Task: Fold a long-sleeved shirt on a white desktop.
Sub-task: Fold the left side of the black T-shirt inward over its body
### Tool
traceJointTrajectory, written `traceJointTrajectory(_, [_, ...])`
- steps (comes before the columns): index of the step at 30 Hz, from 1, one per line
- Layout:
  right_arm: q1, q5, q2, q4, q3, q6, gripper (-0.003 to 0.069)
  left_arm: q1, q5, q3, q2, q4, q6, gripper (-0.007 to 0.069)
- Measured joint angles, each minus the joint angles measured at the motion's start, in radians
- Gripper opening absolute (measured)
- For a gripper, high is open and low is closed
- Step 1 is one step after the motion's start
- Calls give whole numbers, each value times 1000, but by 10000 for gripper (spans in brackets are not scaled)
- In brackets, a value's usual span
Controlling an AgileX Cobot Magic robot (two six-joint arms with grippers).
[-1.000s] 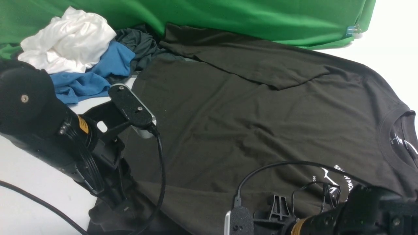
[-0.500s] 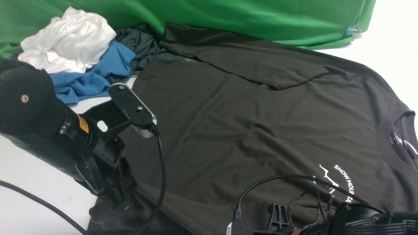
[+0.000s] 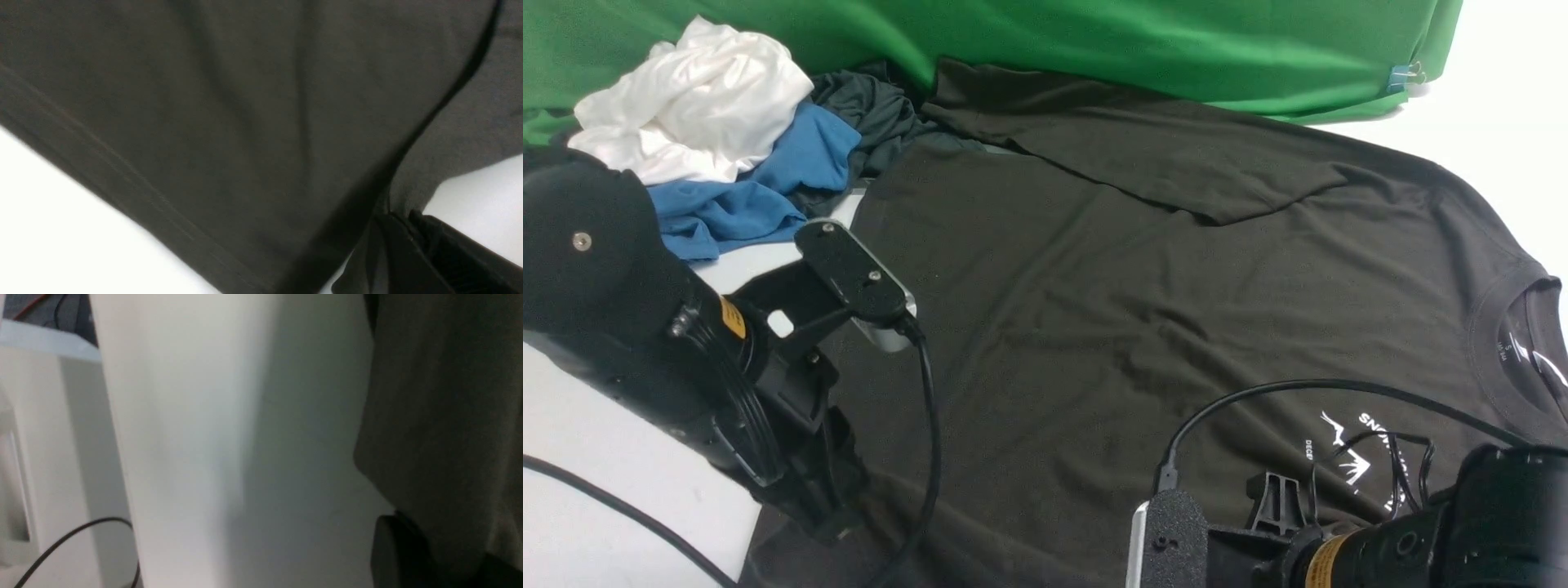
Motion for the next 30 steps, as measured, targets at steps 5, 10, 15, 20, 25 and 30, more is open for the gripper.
traceJointTrajectory(5, [-29,10,3,-14,-57,-1,45,0,-38,0,6,-3,-4,29])
traceJointTrajectory(10, [-161,10,55,-18,-129,-66,45,3,-133,0,92,-7,-37,29])
traceJointTrajectory(15, [-216,7,146,-19,-169,-101,45,3,-226,0,185,3,-76,29])
traceJointTrajectory(20, [-223,8,205,-21,-171,-106,45,5,-346,0,278,14,-96,50])
traceJointTrajectory(25, [-226,5,209,-21,-171,-106,45,5,-441,-1,315,71,-74,203])
traceJointTrajectory(30, [-227,1,209,-21,-171,-106,45,5,-463,-1,285,103,-90,491])
